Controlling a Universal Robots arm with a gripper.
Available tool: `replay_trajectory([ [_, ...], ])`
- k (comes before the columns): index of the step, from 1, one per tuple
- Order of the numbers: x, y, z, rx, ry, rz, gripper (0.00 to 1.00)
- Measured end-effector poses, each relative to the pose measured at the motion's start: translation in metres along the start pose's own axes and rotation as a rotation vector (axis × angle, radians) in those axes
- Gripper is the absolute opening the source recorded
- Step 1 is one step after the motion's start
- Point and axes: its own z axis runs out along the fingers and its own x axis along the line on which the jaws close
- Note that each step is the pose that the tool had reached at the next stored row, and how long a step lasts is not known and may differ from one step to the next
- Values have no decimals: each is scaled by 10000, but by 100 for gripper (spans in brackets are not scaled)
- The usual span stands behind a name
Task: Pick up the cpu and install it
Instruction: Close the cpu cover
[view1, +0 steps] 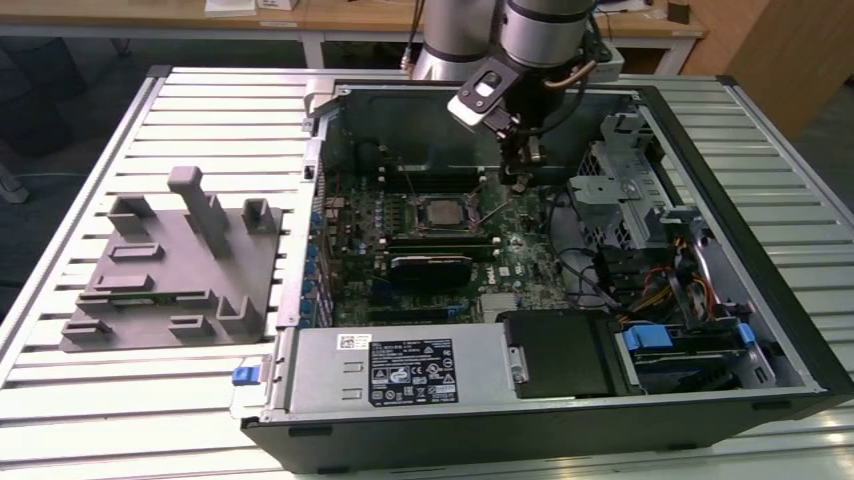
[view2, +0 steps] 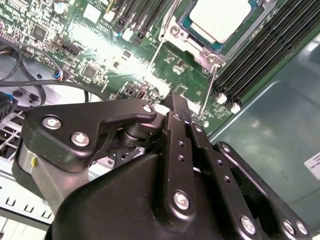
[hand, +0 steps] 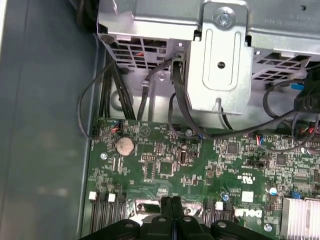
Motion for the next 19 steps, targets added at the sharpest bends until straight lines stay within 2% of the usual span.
replay_trajectory([
  [9,11,110,20,46,-1,0,11],
  [19,19,165,98,103,2,0,11],
])
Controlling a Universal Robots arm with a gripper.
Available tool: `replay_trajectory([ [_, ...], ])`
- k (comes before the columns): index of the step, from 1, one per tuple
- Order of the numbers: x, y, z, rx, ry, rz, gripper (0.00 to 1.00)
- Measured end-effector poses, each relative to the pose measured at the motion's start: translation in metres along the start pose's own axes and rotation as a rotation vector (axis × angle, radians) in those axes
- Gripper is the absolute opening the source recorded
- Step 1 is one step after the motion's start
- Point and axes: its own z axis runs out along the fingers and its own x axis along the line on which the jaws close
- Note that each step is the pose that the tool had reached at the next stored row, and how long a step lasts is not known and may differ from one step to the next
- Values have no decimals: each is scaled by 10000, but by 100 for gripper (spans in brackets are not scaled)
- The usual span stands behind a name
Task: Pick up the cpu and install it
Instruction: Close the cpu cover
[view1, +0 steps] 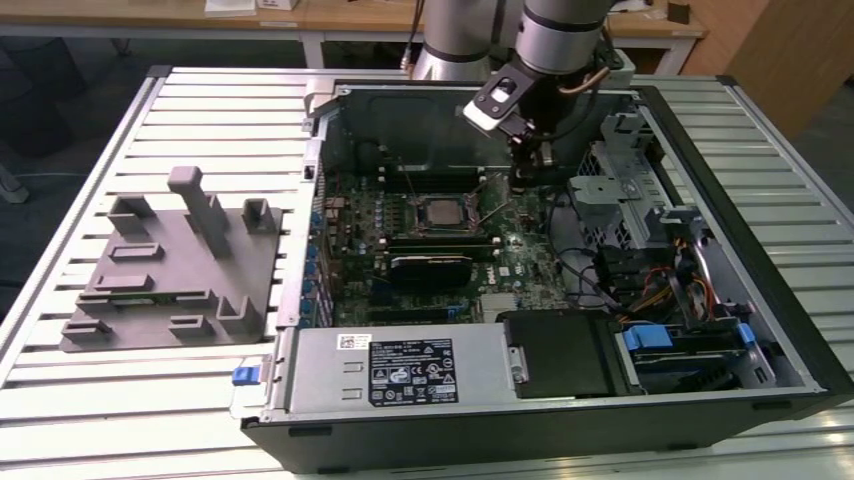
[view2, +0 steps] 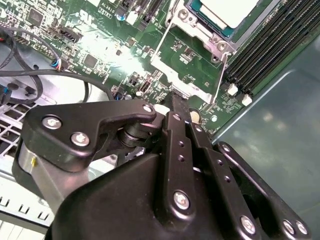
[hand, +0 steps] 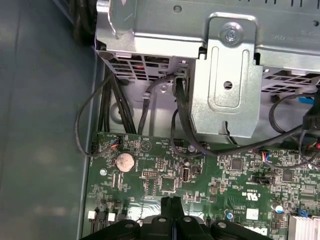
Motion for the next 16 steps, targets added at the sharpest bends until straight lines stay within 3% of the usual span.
replay_trajectory([
  [6,2,-16,54,2,1,0,11],
  [16,9,-130,56,1,9,-1,11],
])
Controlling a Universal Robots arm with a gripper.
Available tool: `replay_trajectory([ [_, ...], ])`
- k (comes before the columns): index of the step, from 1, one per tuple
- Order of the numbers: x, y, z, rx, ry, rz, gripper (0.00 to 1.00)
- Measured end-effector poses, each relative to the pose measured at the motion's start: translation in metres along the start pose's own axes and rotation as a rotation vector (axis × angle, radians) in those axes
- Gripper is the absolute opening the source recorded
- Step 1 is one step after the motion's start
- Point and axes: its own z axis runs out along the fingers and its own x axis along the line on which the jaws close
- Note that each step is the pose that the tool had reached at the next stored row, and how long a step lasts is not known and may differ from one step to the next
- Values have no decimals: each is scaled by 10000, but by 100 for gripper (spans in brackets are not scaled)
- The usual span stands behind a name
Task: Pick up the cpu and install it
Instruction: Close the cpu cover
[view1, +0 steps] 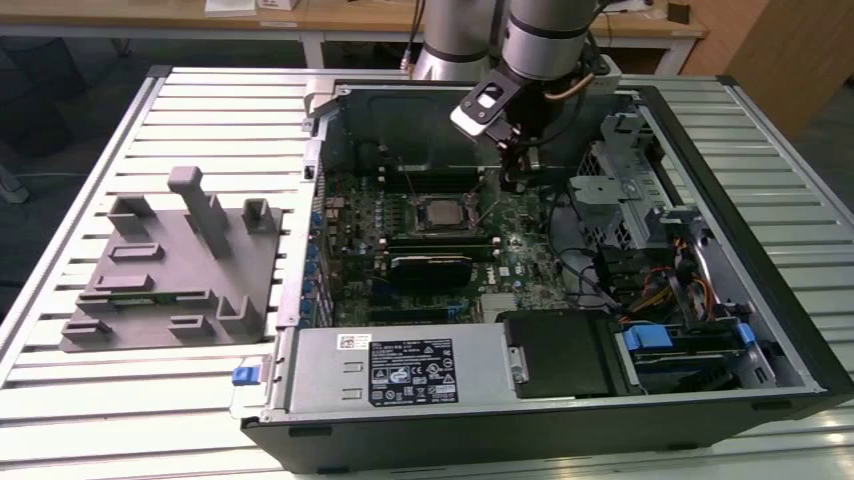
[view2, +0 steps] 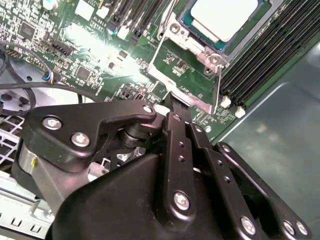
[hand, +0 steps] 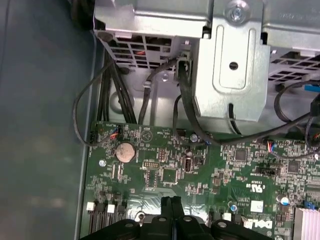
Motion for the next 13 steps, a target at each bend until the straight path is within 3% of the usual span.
replay_trajectory([
  [13,7,-104,-1,0,13,0,11],
])
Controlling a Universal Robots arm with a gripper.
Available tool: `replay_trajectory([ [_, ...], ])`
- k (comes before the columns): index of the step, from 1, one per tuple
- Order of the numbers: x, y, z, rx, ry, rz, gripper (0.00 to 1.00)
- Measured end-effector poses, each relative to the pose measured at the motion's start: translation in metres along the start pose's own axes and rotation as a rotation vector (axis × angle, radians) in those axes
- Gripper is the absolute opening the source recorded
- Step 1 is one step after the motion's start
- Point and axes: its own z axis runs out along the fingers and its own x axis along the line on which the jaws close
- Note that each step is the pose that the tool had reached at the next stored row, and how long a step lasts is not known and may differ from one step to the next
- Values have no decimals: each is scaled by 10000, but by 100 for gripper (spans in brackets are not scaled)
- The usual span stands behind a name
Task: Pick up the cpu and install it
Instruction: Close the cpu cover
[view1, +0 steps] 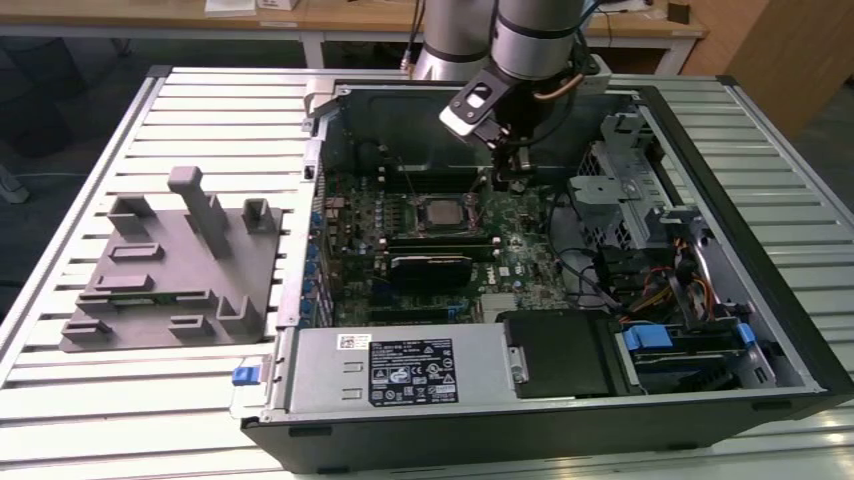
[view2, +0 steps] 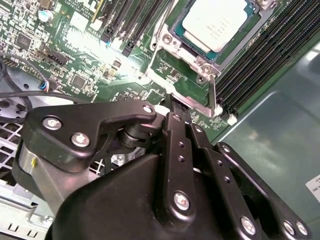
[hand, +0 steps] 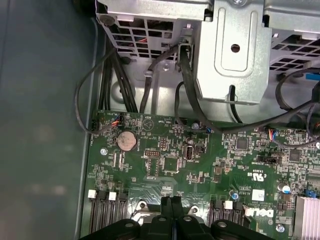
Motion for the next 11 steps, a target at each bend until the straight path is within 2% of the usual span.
replay_trajectory([
  [11,2,-26,-1,0,-1,0,11],
])
